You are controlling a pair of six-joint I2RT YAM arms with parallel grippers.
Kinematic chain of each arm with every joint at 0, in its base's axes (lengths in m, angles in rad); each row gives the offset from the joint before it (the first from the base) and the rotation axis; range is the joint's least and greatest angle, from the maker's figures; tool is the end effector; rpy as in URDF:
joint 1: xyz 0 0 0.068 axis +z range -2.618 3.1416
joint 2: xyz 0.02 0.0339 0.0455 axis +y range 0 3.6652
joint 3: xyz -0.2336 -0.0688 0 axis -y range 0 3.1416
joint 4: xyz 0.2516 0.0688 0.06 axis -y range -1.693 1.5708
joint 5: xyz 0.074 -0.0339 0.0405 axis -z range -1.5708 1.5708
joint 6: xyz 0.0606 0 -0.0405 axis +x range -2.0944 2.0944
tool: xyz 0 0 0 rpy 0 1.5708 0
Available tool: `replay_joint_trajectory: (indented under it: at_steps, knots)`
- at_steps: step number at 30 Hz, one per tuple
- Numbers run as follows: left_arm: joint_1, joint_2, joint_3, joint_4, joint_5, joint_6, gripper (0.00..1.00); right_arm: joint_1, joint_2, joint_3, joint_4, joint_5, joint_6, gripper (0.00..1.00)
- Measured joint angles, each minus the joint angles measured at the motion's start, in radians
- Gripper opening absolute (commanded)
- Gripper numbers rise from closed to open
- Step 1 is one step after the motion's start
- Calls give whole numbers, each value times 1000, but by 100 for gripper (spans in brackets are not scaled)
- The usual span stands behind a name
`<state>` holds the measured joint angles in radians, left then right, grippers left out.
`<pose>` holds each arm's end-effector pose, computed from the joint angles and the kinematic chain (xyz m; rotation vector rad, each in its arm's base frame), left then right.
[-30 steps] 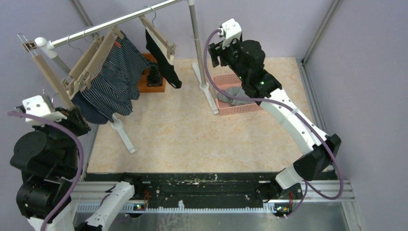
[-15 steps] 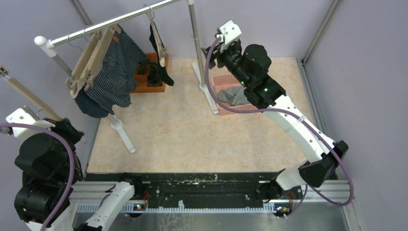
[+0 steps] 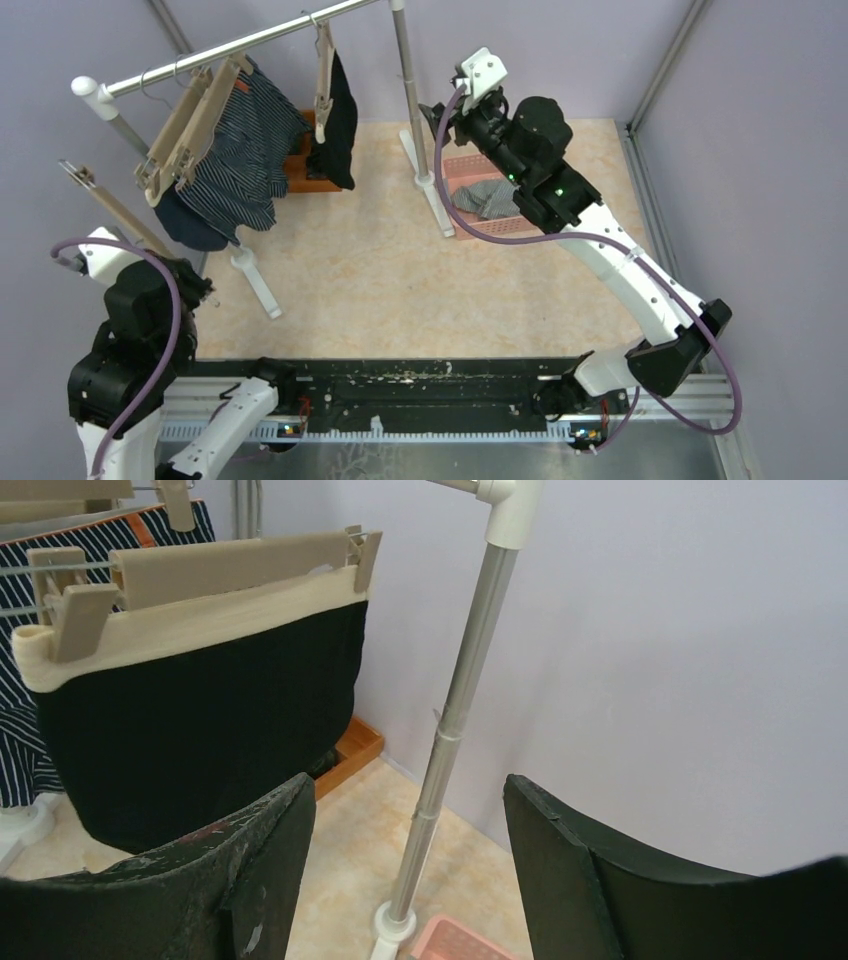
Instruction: Remove the underwear clipped to the hanger
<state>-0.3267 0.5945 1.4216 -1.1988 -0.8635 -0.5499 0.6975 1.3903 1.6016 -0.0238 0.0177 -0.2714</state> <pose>0.0700 0.0249 0.4290 -0.7344 1.6593 0.2200 0.2641 0.2199 0.4798 -0.6350 1.2385 0.3433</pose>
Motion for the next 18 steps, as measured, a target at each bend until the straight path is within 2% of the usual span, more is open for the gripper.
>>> replay_joint_trajectory:
  at_steps: [4,8,13,18]
  knots:
    - [-5,-1,-57,-16,74,-79,0,-5,-16,-5,2,-1,-7,69]
    - [-5,-1,-103,8,139,-89,0,-13,-24,-10,5,-2,-7,69]
    - [-6,-1,-167,124,224,-24,0,-13,-33,-39,10,-1,-6,70]
    - [-6,1,-225,306,360,108,0,-13,-33,-64,18,-8,-1,70]
